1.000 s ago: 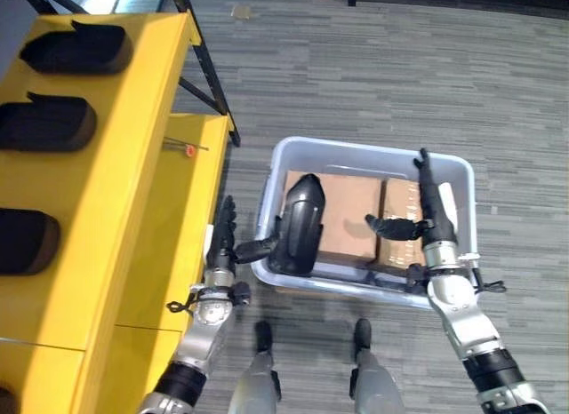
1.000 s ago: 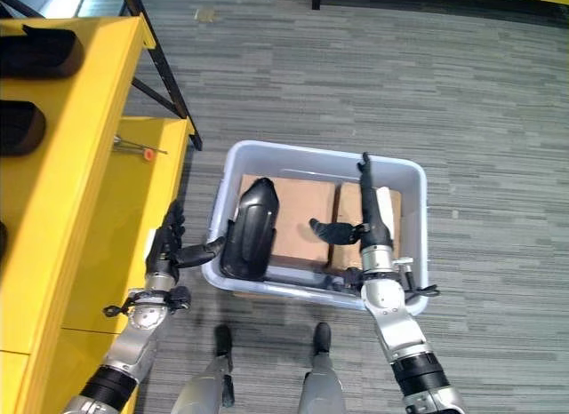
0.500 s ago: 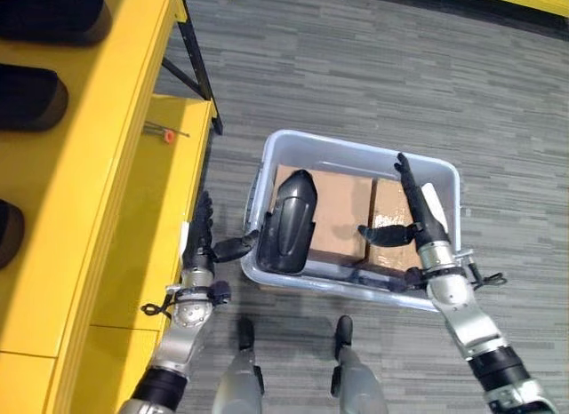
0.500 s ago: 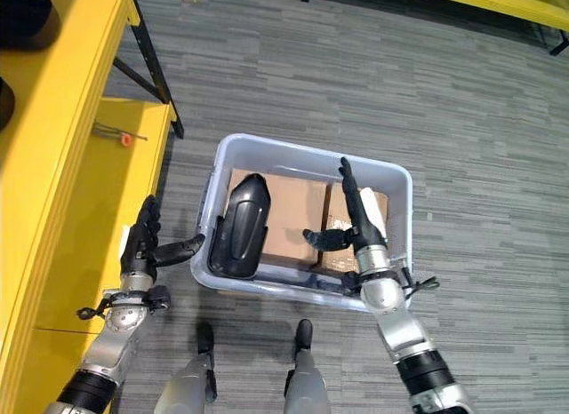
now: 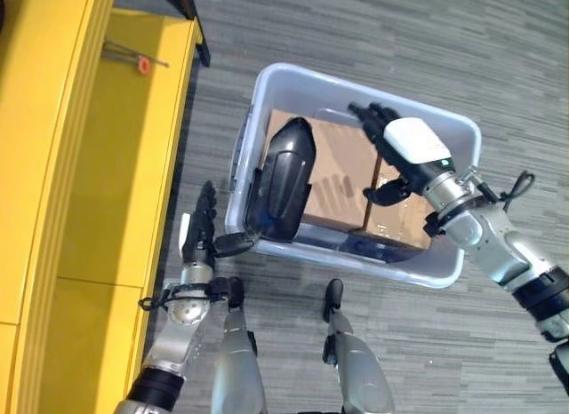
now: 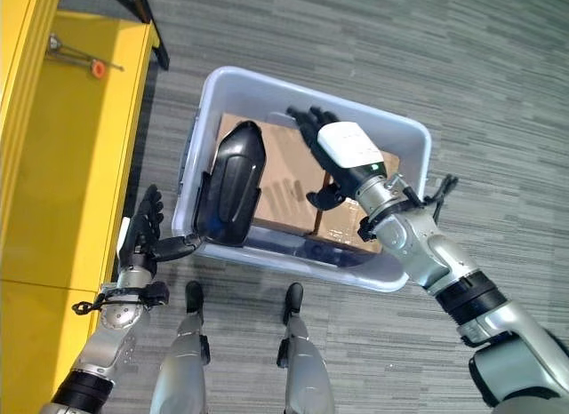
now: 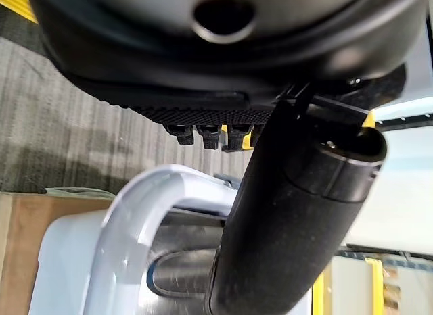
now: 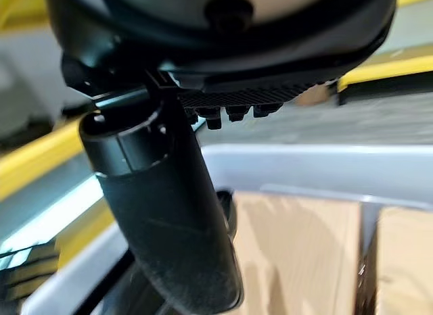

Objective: Move parts from the plastic box to the shelf.

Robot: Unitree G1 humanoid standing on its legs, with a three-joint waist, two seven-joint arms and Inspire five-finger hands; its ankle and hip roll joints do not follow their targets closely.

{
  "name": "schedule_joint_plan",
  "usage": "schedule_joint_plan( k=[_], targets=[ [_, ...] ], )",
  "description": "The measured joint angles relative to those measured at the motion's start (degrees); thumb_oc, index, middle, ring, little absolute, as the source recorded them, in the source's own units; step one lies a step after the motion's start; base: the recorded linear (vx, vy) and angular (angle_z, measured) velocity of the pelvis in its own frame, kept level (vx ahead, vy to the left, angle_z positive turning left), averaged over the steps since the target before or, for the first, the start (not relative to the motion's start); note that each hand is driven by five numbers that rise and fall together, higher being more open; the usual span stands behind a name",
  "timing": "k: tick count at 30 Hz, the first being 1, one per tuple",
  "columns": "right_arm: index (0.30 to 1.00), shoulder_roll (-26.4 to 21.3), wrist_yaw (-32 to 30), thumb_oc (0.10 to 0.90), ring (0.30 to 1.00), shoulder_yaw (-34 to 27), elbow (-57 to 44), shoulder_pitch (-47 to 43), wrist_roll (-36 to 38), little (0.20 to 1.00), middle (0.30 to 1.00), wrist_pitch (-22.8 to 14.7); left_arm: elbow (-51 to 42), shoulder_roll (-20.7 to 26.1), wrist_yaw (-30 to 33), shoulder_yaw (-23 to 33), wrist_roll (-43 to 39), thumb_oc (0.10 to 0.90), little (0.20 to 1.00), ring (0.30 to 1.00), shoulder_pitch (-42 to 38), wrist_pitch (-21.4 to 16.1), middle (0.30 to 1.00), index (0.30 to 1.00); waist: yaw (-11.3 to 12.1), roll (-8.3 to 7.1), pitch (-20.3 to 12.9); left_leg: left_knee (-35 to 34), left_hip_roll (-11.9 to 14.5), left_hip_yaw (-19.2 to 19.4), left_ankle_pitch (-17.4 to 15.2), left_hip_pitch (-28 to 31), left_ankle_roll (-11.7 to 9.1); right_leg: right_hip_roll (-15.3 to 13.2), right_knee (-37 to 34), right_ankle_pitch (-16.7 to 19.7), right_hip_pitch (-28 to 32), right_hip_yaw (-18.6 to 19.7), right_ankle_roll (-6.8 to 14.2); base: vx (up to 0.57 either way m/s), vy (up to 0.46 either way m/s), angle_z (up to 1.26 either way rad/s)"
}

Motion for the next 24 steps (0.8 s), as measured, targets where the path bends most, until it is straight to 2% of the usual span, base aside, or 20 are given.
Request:
schedule_joint_plan(
  k=[2, 10, 13, 24],
  targets=[
    [1.0, -1.3, 1.1, 0.9, 1.0, 2.7, 0.7, -2.7, -3.8, 1.0, 1.0, -0.1, -1.0, 0.9, 0.1, 0.2, 0.0, 0.9, 1.0, 1.0, -0.5, -0.2, 1.0, 1.0, 0.4, 0.06, 1.1, 0.0, 0.0, -0.7, 0.1, -0.8, -0.1, 0.0, 0.0, 0.0, -0.4, -0.5, 0.0, -0.05, -0.038, 0.11],
    [1.0, -2.0, 1.7, 0.9, 1.0, 7.9, 2.6, -6.6, -13.4, 1.0, 1.0, -0.1, -1.0, 2.2, 0.4, 0.6, 0.0, 0.9, 1.0, 1.0, -1.3, -0.3, 1.0, 1.0, 1.6, 0.07, 1.1, 0.0, -0.2, -1.2, 0.1, -2.4, -0.1, -0.2, 0.0, -0.2, -1.6, -1.3, 0.0, -0.03, -0.016, 0.04],
    [1.0, -4.0, 1.7, 0.9, 1.0, 12.4, 2.6, -10.5, -18.3, 1.0, 1.0, -0.5, -1.0, 2.1, 0.8, 1.2, 0.1, 0.9, 1.0, 1.0, -0.9, -0.3, 1.0, 1.0, 1.7, 0.07, 1.1, 0.0, -0.3, -1.4, 0.3, -2.9, -0.1, -0.2, 0.0, -0.2, -2.1, -1.5, 0.0, -0.01, -0.008, 0.0],
    [1.0, -6.1, 1.6, 0.9, 1.0, 13.5, 2.6, -13.4, -24.6, 1.0, 1.0, -1.1, -1.6, 1.9, 1.4, 1.8, 0.1, 0.9, 1.0, 1.0, -0.9, -1.3, 1.0, 1.0, 1.5, 0.07, 1.1, -0.2, -0.5, -1.9, 0.7, -6.3, 0.0, -0.2, 0.0, -0.1, -5.2, -1.9, -0.1, -0.01, -0.009, 0.02]
  ],
)
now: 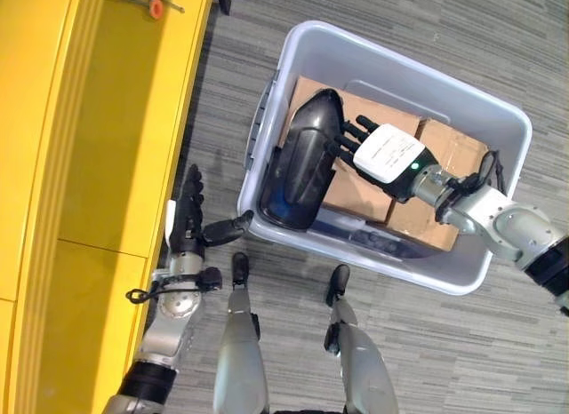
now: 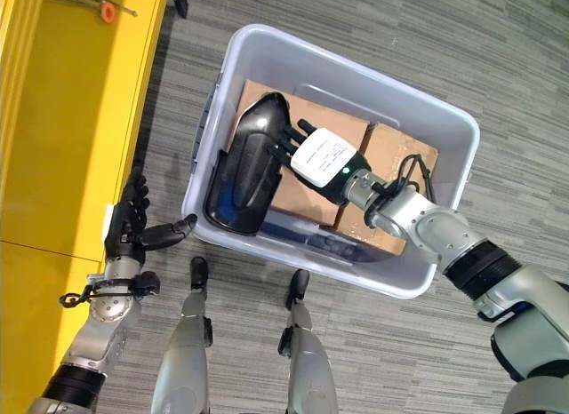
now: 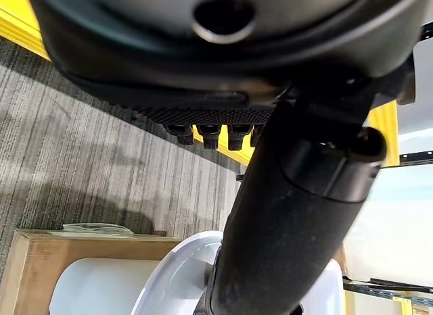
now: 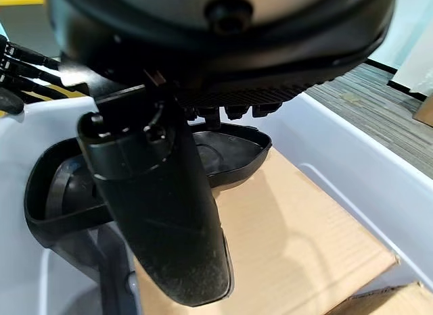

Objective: Move parts from the plastic box to the shelf.

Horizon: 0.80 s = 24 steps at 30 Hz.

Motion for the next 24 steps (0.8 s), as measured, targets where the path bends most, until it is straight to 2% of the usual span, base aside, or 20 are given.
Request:
schedule_joint_plan(
  k=[9, 14, 24],
  targets=[
    [1.0, 0.1, -0.3, 0.9, 1.0, 0.2, 0.0, -1.8, -2.3, 1.0, 1.0, 0.2, -1.5, 0.0, 0.0, -0.1, 0.0, 0.9, 1.0, 1.0, -0.5, -0.7, 1.0, 1.0, 0.1, 0.01, 0.0, 0.0, -0.3, -0.9, 0.4, -3.1, 0.1, -0.2, 0.0, 0.0, -2.4, -1.0, 0.0, 0.0, -0.019, 0.05],
    [1.0, 0.4, -0.4, 0.9, 1.0, 2.9, 0.0, -1.9, -2.3, 1.0, 1.0, 0.9, -1.9, 0.0, 0.1, -0.1, 0.0, 0.9, 1.0, 1.0, -0.6, -1.4, 1.0, 1.0, 0.2, 0.01, 0.0, 0.1, -0.3, -1.1, 0.5, -4.3, 0.1, -0.2, 0.2, 0.0, -3.6, -1.1, 0.0, 0.0, 0.0, 0.0],
    [1.0, 5.1, -0.7, 0.9, 1.0, 3.3, 2.6, -2.0, -2.3, 1.0, 1.0, 1.8, -4.2, -0.2, 0.1, -0.6, 0.0, 0.9, 1.0, 1.0, -2.0, -4.0, 1.0, 1.0, 0.1, 0.1, 0.0, 0.3, -0.4, -2.2, 1.7, -10.4, 0.3, -0.4, 2.2, -0.1, -10.0, -1.3, 0.0, 0.0, -0.004, 0.02]
  ],
)
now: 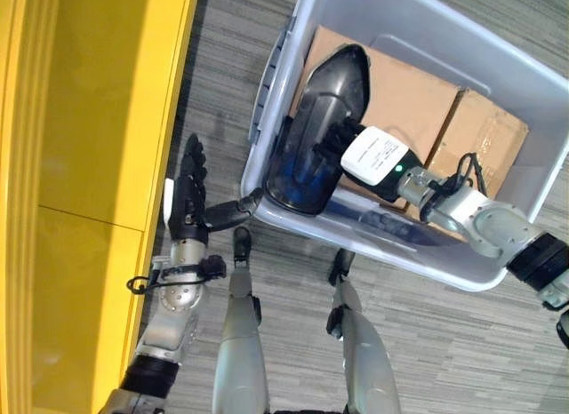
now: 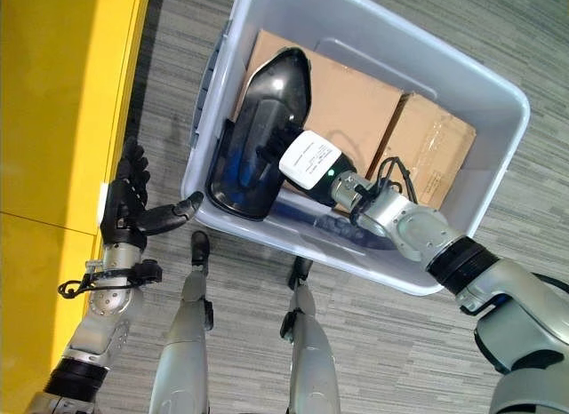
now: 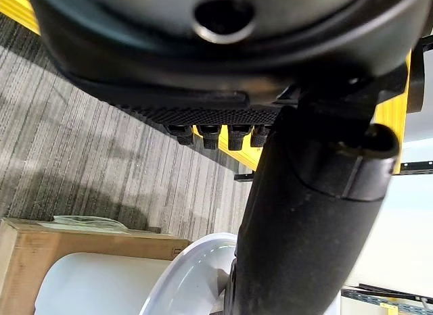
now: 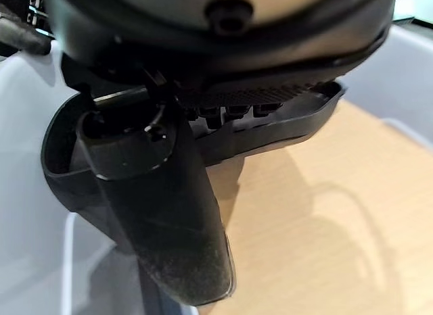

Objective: Move parts from the plastic box to the shelf.

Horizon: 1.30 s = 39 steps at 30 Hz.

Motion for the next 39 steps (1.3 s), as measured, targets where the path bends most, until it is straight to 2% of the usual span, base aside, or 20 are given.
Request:
schedule_joint_plan(
  k=[9, 13, 14, 15, 16, 19, 21, 22, 26, 30, 34, 39],
  targets=[
    [1.0, 1.9, -0.6, 0.9, 1.0, -0.3, 2.7, -2.4, 0.1, 1.0, 1.0, 0.0, -0.1, 0.0, 1.5, -1.3, -0.1, 0.9, 1.0, 1.0, -1.7, -1.3, 1.0, 1.0, -0.5, 0.44, -0.1, 0.2, -0.2, -0.3, 1.0, -3.0, 0.2, -0.5, 3.1, -0.5, -4.3, 0.2, 0.0, 0.0, 0.0, 0.0],
    [1.0, 2.4, -2.6, 0.9, 1.0, 0.6, 5.3, -4.9, 0.1, 1.0, 1.0, -0.5, -0.5, -0.1, 2.4, -1.3, -0.2, 0.9, 1.0, 1.0, -2.4, -2.4, 1.0, 1.0, -1.4, 0.76, -0.3, 0.3, -0.2, -1.3, 1.6, -5.3, 0.5, -0.6, 6.1, -1.4, -7.6, 0.2, -0.4, 0.0, 0.003, 0.03],
    [0.489, 2.5, -3.1, 0.535, 0.489, 1.2, 6.3, -5.4, 0.1, 0.489, 0.489, -0.5, -0.5, -0.2, 2.4, -1.3, -0.2, 0.9, 1.0, 1.0, -2.6, -2.4, 1.0, 1.0, -1.4, 0.85, -0.4, 0.3, -0.1, -1.4, 1.5, -5.5, 0.2, -0.7, 6.7, -1.6, -8.0, 0.2, -0.6, 0.02, 0.001, 0.05],
    [0.489, 2.6, -3.3, 0.535, 0.489, 1.6, 6.7, -5.8, 0.1, 0.489, 0.489, -0.6, -0.5, -0.2, 2.4, -1.4, -0.2, 0.9, 1.0, 1.0, -2.7, -2.4, 1.0, 1.0, -1.5, 0.88, -0.4, 0.2, -0.2, -1.4, 1.5, -5.5, 0.1, -0.7, 6.9, -1.7, -8.2, 0.2, -0.6, 0.0, 0.0, 0.0],
    [0.3, 3.9, -3.8, 0.4, 0.3, 2.5, 9.1, -6.8, 0.1, 0.3, 0.3, -0.6, -0.3, -0.2, 2.4, -1.5, -0.2, 0.9, 1.0, 1.0, -2.9, -2.3, 1.0, 1.0, -1.5, 0.96, -0.9, 0.2, -0.2, -1.5, 1.6, -5.9, 0.0, -0.8, 7.7, -2.1, -9.0, 0.3, -0.4, 0.0, 0.0, 0.0],
    [0.3, 4.8, -4.3, 0.4, 0.3, 2.7, 11.1, -6.5, 0.1, 0.3, 0.3, -0.6, 0.5, -0.5, 2.4, -2.1, -0.2, 0.9, 1.0, 1.0, -2.8, -2.0, 1.0, 1.0, -1.6, 1.8, -3.2, 0.0, -0.3, -1.6, 1.6, -7.5, -0.1, -1.2, 9.9, -2.6, -11.4, 0.3, -0.6, 0.01, 0.01, 0.04],
    [0.3, 4.8, -5.6, 0.4, 0.3, 2.3, 11.2, -6.2, 0.1, 0.3, 0.3, -0.3, 1.0, -0.9, 2.4, -2.1, -0.2, 0.9, 1.0, 1.0, -2.6, -2.0, 1.0, 1.0, -1.6, 2.82, -4.0, 0.0, -0.3, -1.7, 1.6, -7.7, 0.0, -1.4, 11.0, -3.0, -12.1, 0.3, -0.6, 0.01, 0.017, 0.06],
    [0.3, 5.0, -6.4, 0.4, 0.3, 2.2, 12.4, -5.9, 0.1, 0.3, 0.3, 0.5, 1.3, -2.2, 2.4, -2.1, -0.2, 0.9, 1.0, 1.0, -1.5, -1.9, 1.0, 1.0, -1.5, 4.25, -4.8, 0.0, -0.3, -1.7, 1.6, -7.7, 0.0, -1.5, 12.2, -3.4, -12.5, 0.3, -0.8, 0.0, 0.016, 0.04],
    [0.3, 6.2, -6.8, 0.4, 0.3, 1.2, 13.8, -5.3, 0.3, 0.3, 0.3, 1.3, 1.8, -2.7, 2.4, -3.2, -0.2, 0.9, 1.0, 1.0, 0.2, -1.3, 1.0, 1.0, -1.3, 5.74, -5.6, 0.0, 0.0, -1.7, 1.6, -7.7, 0.0, -1.5, 13.9, -4.2, -13.3, 0.3, -1.2, -0.01, 0.013, 0.01],
    [0.3, 7.4, -7.5, 0.4, 0.3, -0.1, 15.3, -4.3, 0.3, 0.3, 0.3, 2.3, 2.3, -2.7, 2.4, -4.1, -0.2, 0.9, 1.0, 1.0, -0.1, -0.8, 1.0, 1.0, -1.0, 6.05, -6.2, 0.2, -0.1, -1.7, 1.7, -7.4, 0.1, -1.8, 16.0, -5.3, -14.0, 0.4, -1.3, -0.01, 0.026, 0.02],
    [0.3, 7.3, -7.5, 0.4, 0.3, -0.8, 16.0, -2.9, 0.3, 0.3, 0.3, 3.0, 3.0, -2.7, 2.3, -4.6, -0.2, 0.9, 1.0, 1.0, -0.6, 0.1, 1.0, 1.0, -0.2, 6.06, -6.2, 0.2, -0.6, -1.3, 3.4, -5.5, 2.2, -2.5, 17.5, -6.1, -12.7, 0.5, -1.4, 0.0, 0.038, 0.04],
    [0.3, 7.0, -6.6, 0.4, 0.3, 0.2, 20.1, 0.4, 0.3, 0.3, 0.3, 3.5, 4.7, -3.1, 2.0, -6.1, -2.4, 0.9, 1.0, 1.0, -1.9, 0.8, 1.0, 1.0, 0.6, 6.25, -6.1, -0.5, -2.2, -1.3, 3.0, 0.9, 2.6, -4.1, 16.7, -6.9, -5.7, 0.0, -0.1, -0.01, 0.051, 0.14]
  ],
)
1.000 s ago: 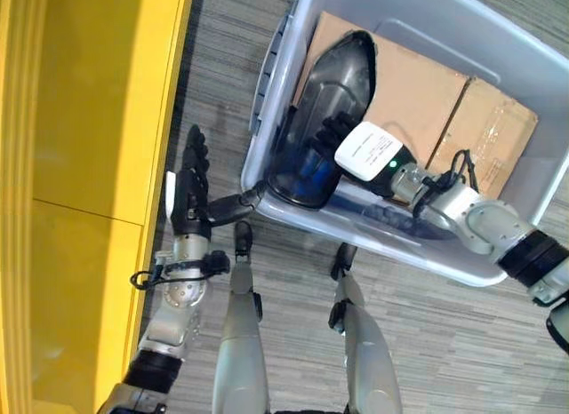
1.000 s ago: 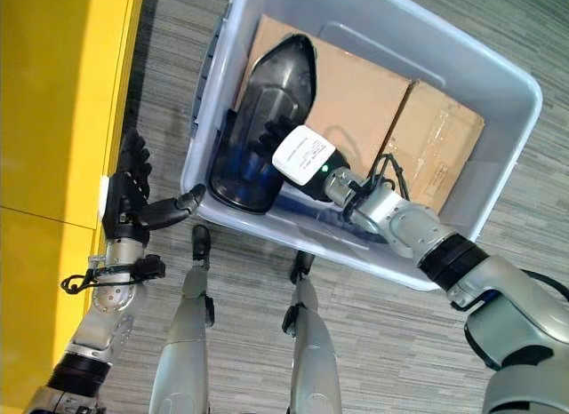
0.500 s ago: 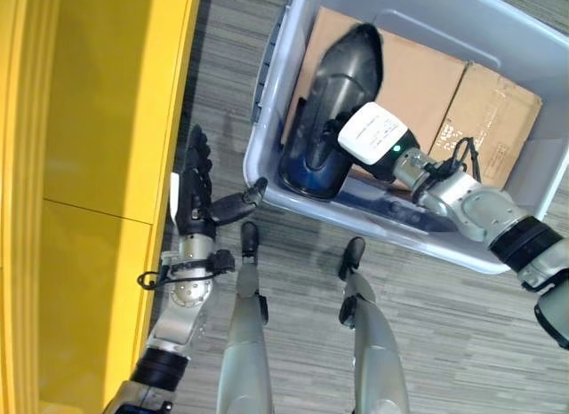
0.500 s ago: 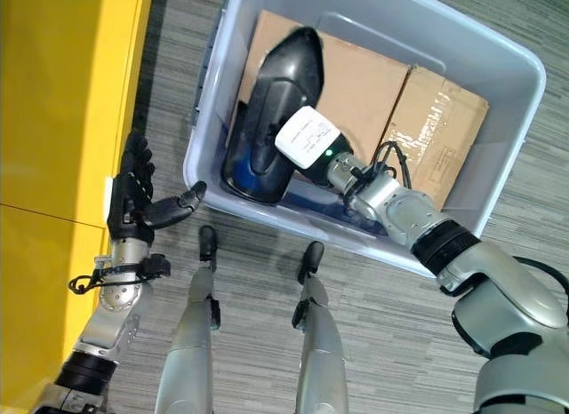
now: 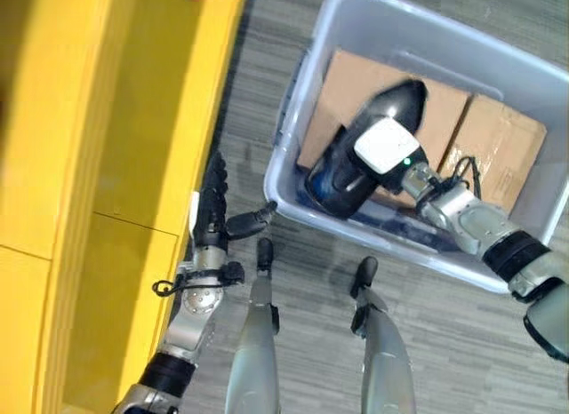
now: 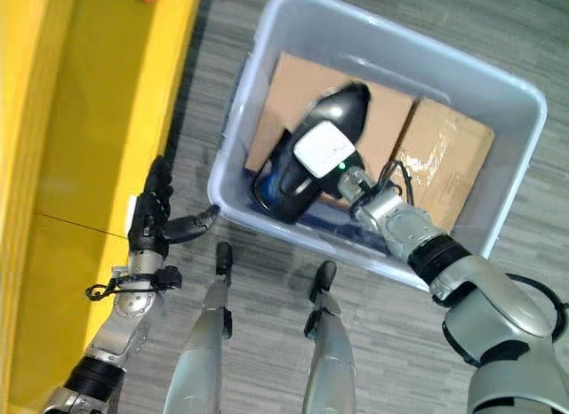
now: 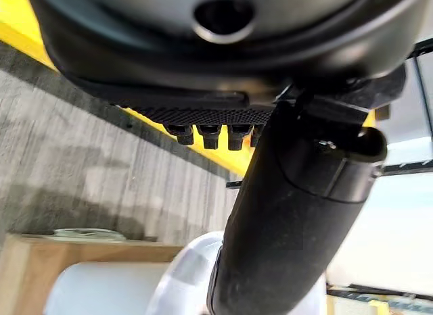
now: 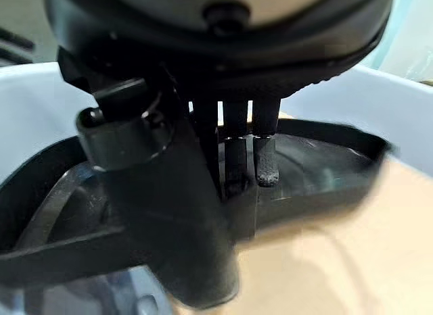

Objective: Move parts from the plastic box to the shelf.

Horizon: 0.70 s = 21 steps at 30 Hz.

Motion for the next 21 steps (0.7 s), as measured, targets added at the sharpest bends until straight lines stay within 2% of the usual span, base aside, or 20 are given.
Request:
schedule_joint_plan(
  k=[5, 7, 10, 12, 16, 21],
  targets=[
    [0.3, -1.2, 1.8, 0.4, 0.3, -0.1, 0.2, 5.0, 0.4, 0.3, 0.3, -0.3, 0.3, 0.5, -0.4, 0.2, 0.0, 0.9, 1.0, 1.0, -0.3, 0.5, 1.0, 1.0, 0.8, 0.29, 1.0, -1.6, -1.1, 0.3, -0.2, 7.3, 0.2, -0.5, -5.4, 1.7, 9.3, -0.7, 1.3, 0.02, 0.032, 0.04],
    [0.3, -3.1, 2.4, 0.4, 0.3, 0.2, -0.8, 5.6, 1.0, 0.3, 0.3, -1.4, 0.4, 1.2, -0.8, 0.4, 0.0, 0.9, 1.0, 1.0, -0.5, 0.7, 1.0, 1.0, 0.6, 0.34, 3.6, -1.8, -1.4, 0.2, -0.7, 11.9, 0.5, -0.4, -7.9, 2.2, 15.1, -1.3, 1.8, 0.05, 0.02, 0.08],
    [0.3, -6.0, 2.5, 0.4, 0.3, -1.1, -3.2, 7.0, 2.2, 0.3, 0.3, -1.8, 0.3, 1.3, -1.3, 0.5, 0.0, 0.9, 1.0, 1.0, -0.2, 0.7, 1.0, 1.0, 0.6, 0.24, 3.7, -2.2, -1.7, 0.6, -1.9, 15.1, 0.4, -0.2, -12.0, 4.0, 19.8, -1.3, 2.2, 0.09, 0.029, -0.04],
    [0.3, -9.1, 3.1, 0.4, 0.3, -2.2, -7.2, 7.5, 2.3, 0.3, 0.3, -2.0, 0.2, 1.4, -2.0, 2.3, 0.0, 0.9, 1.0, 1.0, 1.5, 1.3, 1.0, 1.0, 0.2, 0.1, 3.7, -3.5, -1.9, 1.5, -2.3, 19.6, 0.4, -0.1, -15.3, 5.0, 24.8, -1.2, 2.2, 0.1, 0.027, -0.11],
    [0.3, -11.5, 3.0, 0.4, 0.3, -10.8, -14.1, 9.9, 7.3, 0.3, 0.3, -2.2, -0.4, 3.2, -2.7, 5.0, 0.2, 0.9, 1.0, 1.0, 3.4, 1.6, 1.0, 1.0, -1.1, -0.13, 3.6, -3.7, -1.4, 2.0, -3.3, 23.6, 0.0, 0.5, -18.4, 6.0, 29.8, -1.2, 2.0, 0.1, 0.011, -0.1],
    [0.3, -13.3, 4.0, 0.4, 0.3, -14.1, -18.6, 9.6, 10.1, 0.3, 0.3, -3.0, -1.3, 3.3, -4.0, 7.6, 0.3, 0.9, 1.0, 1.0, 4.9, 2.3, 1.0, 1.0, -1.8, -0.88, 1.9, -4.6, -0.2, 3.3, -3.9, 26.9, -0.6, 1.6, -19.0, 5.7, 32.0, -0.3, 1.6, 0.09, 0.004, -0.16]
  ],
)
